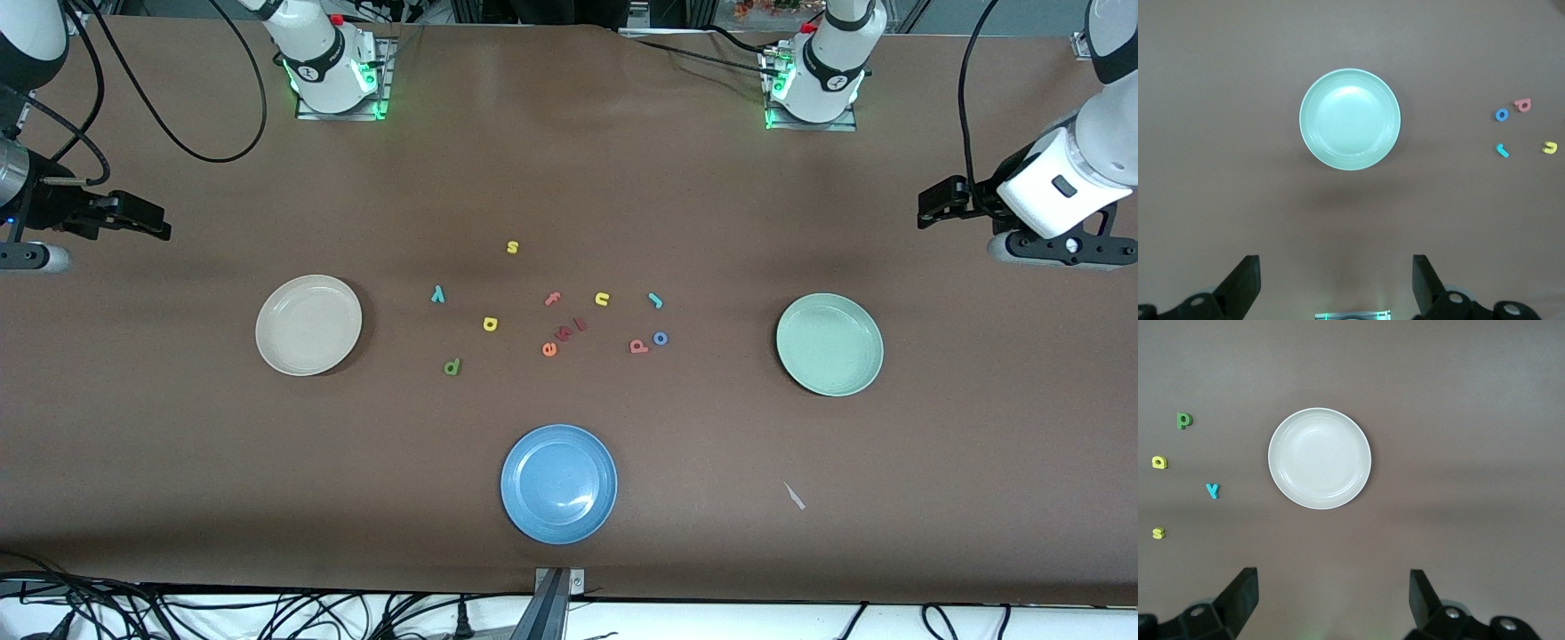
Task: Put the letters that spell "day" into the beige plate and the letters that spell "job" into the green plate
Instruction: 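Reach the left gripper toward the cyan r while the right gripper reaches letters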
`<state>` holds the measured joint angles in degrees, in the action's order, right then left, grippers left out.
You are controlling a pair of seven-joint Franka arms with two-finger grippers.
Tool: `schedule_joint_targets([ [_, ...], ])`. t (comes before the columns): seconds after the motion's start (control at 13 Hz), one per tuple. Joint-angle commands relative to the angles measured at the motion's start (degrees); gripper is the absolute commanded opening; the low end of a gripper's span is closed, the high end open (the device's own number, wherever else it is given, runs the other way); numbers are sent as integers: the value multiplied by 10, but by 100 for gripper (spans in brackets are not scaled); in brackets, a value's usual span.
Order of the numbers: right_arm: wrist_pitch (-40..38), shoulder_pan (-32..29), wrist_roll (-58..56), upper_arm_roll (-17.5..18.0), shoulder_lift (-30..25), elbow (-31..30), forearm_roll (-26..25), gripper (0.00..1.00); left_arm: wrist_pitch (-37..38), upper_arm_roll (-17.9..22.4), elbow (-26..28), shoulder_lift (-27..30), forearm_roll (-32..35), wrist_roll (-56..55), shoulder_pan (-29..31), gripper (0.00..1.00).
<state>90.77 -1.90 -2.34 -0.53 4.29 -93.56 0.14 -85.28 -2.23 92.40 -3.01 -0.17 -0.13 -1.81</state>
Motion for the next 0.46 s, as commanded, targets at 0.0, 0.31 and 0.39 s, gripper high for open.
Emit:
schedule_joint_targets([
  [0.0, -15, -5, -5, 4, 5, 7, -3, 100, 9, -17, -6, -22, -7, -51, -2, 100],
  [0.31, -18, 0, -5, 4, 5, 7, -2, 100, -17, -70, -6, -66, -44, -223, -4, 100],
  [0.39, -18, 1, -4, 5, 5, 7, -2, 100, -23, -81, -6, -80, -43, -254, -4, 100],
])
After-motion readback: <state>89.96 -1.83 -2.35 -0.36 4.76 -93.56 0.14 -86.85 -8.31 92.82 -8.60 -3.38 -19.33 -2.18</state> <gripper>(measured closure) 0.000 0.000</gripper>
